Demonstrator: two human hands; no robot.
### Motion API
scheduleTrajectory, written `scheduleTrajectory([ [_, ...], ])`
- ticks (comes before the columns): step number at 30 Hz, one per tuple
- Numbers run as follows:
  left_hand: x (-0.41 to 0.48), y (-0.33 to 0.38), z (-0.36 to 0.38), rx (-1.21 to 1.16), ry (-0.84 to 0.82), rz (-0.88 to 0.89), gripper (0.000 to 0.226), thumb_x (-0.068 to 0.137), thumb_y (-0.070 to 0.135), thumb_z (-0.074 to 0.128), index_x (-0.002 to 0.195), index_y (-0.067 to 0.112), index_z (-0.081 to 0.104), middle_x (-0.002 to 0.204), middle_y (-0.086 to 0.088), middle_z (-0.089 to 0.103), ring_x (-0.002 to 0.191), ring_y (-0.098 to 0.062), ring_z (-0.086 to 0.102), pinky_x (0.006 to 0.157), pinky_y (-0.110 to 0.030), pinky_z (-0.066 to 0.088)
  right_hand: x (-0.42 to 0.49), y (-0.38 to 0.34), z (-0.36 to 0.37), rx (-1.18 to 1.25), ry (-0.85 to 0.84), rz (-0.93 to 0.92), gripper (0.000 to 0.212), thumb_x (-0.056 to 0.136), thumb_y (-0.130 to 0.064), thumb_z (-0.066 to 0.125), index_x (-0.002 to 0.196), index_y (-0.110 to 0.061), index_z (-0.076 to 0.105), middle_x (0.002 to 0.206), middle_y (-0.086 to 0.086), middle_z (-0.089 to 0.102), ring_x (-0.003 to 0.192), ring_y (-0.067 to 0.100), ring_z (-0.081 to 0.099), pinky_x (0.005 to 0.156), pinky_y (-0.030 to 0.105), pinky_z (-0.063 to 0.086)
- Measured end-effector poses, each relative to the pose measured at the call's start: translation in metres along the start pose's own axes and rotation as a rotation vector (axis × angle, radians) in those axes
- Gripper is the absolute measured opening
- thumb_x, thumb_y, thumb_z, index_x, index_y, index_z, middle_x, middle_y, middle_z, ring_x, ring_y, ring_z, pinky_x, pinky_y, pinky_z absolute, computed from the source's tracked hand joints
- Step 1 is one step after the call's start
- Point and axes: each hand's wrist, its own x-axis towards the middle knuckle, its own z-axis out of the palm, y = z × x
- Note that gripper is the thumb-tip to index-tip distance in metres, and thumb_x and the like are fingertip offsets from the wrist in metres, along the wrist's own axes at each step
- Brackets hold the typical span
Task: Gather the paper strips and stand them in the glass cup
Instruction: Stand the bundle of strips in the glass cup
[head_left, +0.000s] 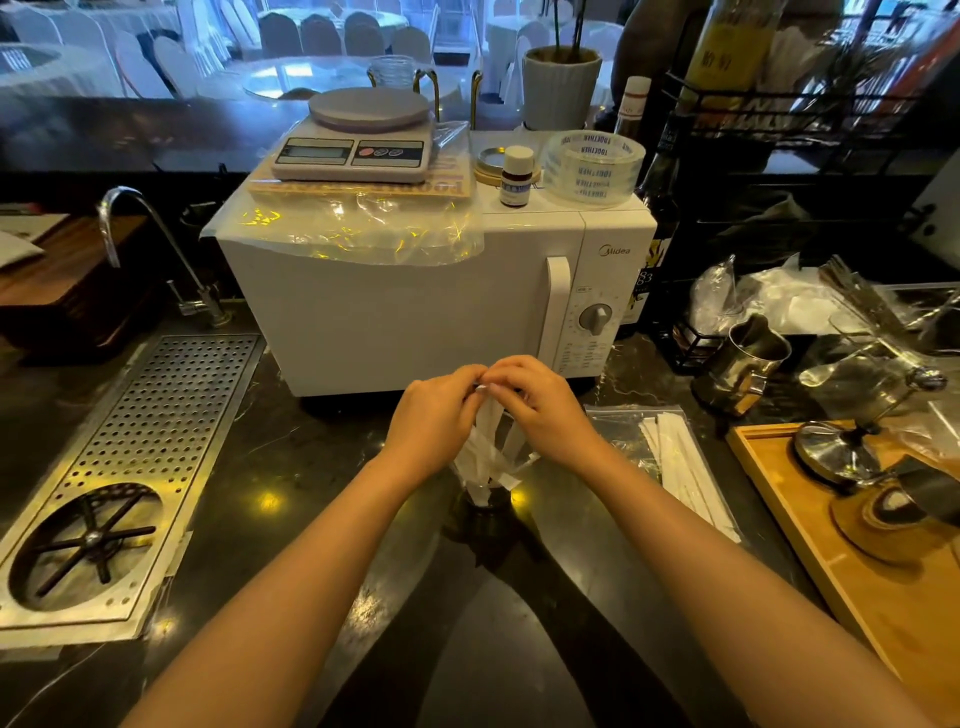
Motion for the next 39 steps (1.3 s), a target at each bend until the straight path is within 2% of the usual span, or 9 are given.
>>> scheduleTrajectory([
  [3, -0.004, -0.003, 0.002, 0.162, -0.023, 0.04, 0.031, 0.095, 0.023, 0.038, 0.122, 0.018, 0.052, 0.112, -0.006, 0.066, 0.104, -0.025, 0.055, 0.093, -0.038, 0.036, -0.005, -0.001, 0.001, -0.081, -0.061, -0.004, 0.029, 0.093, -0.014, 0.046, 0.117, -0.008, 0.061, 0.121, 0.011, 0.059, 0.112, 0.02, 0.053, 0.092, 0.022, 0.038],
  [7, -0.008, -0.009, 0.003, 0.296, -0.09, 0.011, 0.042, 0.096, 0.025, 0.032, 0.138, 0.018, 0.034, 0.139, -0.002, 0.046, 0.132, -0.019, 0.033, 0.107, -0.035, 0.017, -0.007, -0.006, 0.001, -0.179, -0.168, -0.036, 0.034, 0.095, -0.017, 0.042, 0.126, -0.011, 0.053, 0.13, 0.008, 0.057, 0.119, 0.021, 0.051, 0.1, 0.03, 0.038],
  [11, -0.008, -0.013, 0.005, 0.383, -0.231, -0.048, 0.052, 0.097, 0.032, 0.026, 0.145, 0.02, 0.008, 0.156, 0.0, 0.014, 0.144, -0.017, 0.004, 0.116, -0.044, 0.002, -0.006, -0.003, 0.002, -0.309, -0.272, -0.015, 0.049, 0.096, -0.026, 0.041, 0.141, -0.013, 0.03, 0.151, 0.005, 0.032, 0.14, 0.019, 0.026, 0.112, 0.029, 0.022],
  [17, -0.007, -0.014, 0.004, 0.41, -0.275, -0.102, 0.063, 0.094, 0.047, 0.023, 0.143, 0.025, -0.01, 0.157, -0.004, -0.01, 0.143, -0.021, -0.015, 0.115, -0.048, -0.005, -0.005, 0.005, 0.0, -0.419, -0.322, 0.071, 0.062, 0.095, -0.043, 0.032, 0.146, -0.023, 0.004, 0.158, 0.001, -0.005, 0.145, 0.018, -0.008, 0.12, 0.043, 0.004],
  [23, -0.005, -0.009, -0.004, 0.363, -0.245, -0.124, 0.064, 0.092, 0.05, 0.021, 0.142, 0.027, -0.012, 0.155, -0.004, -0.017, 0.141, -0.02, -0.021, 0.114, -0.047, -0.01, -0.005, -0.001, -0.012, -0.398, -0.236, 0.097, 0.065, 0.094, -0.046, 0.03, 0.144, -0.029, -0.007, 0.157, 0.0, -0.015, 0.144, 0.018, -0.014, 0.117, 0.042, 0.0],
  [34, 0.006, 0.025, -0.01, 0.321, -0.201, -0.072, 0.062, 0.093, 0.048, 0.021, 0.143, 0.027, -0.01, 0.156, -0.003, -0.015, 0.142, -0.019, -0.018, 0.114, -0.045, -0.01, -0.017, 0.0, -0.044, -0.337, -0.135, 0.122, 0.066, 0.095, -0.042, 0.031, 0.145, -0.024, -0.008, 0.157, 0.003, -0.014, 0.144, 0.018, -0.013, 0.118, 0.038, -0.002],
  [39, 0.021, 0.059, 0.003, 0.274, -0.217, -0.016, 0.062, 0.093, 0.049, 0.022, 0.143, 0.027, -0.008, 0.156, -0.003, -0.013, 0.143, -0.02, -0.016, 0.115, -0.046, -0.009, -0.03, 0.015, -0.071, -0.36, -0.078, 0.179, 0.067, 0.094, -0.043, 0.031, 0.145, -0.022, -0.008, 0.157, 0.004, -0.013, 0.145, 0.019, -0.013, 0.12, 0.042, 0.0],
])
